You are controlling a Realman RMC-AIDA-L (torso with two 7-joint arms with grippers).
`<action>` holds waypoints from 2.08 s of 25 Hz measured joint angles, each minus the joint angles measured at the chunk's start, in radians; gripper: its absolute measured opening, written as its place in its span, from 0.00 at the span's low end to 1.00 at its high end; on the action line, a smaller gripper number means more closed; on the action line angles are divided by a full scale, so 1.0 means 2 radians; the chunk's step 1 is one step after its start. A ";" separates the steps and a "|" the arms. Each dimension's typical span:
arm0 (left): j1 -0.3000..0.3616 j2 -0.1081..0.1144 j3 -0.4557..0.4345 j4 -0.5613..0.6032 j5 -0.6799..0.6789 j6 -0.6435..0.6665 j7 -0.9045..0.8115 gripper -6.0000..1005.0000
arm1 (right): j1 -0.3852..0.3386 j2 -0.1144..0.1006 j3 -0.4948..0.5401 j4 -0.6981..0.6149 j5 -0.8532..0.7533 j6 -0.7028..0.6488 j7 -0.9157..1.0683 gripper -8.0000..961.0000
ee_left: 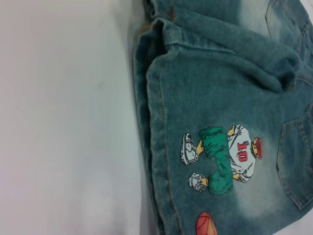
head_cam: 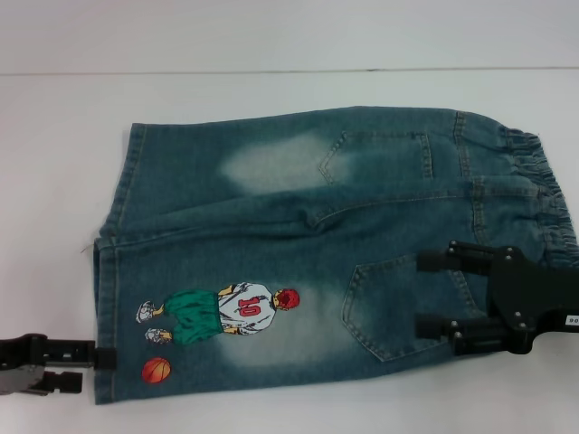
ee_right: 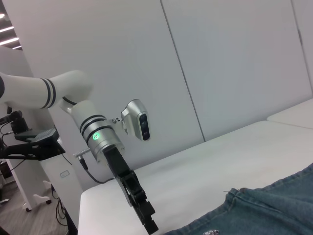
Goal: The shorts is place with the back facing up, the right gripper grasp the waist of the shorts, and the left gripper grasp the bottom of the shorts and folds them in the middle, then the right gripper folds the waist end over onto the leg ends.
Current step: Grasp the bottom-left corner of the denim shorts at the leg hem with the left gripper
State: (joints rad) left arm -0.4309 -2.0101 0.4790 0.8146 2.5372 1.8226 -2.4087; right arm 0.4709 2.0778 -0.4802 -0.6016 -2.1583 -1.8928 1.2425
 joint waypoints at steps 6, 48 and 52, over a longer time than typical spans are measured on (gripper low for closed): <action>0.000 -0.004 0.016 -0.002 0.000 -0.006 0.000 0.90 | 0.000 0.000 0.000 0.000 0.000 0.000 0.000 0.96; -0.009 -0.007 0.031 -0.006 0.008 -0.018 -0.005 0.90 | -0.005 -0.001 0.000 0.002 0.000 0.003 -0.008 0.95; -0.010 -0.009 0.031 -0.006 0.009 -0.018 -0.005 0.90 | -0.005 0.000 0.000 0.002 0.000 0.004 -0.008 0.95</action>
State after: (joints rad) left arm -0.4515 -2.0280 0.5400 0.8022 2.5544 1.7871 -2.4191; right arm 0.4616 2.0770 -0.4801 -0.5968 -2.1583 -1.8854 1.2265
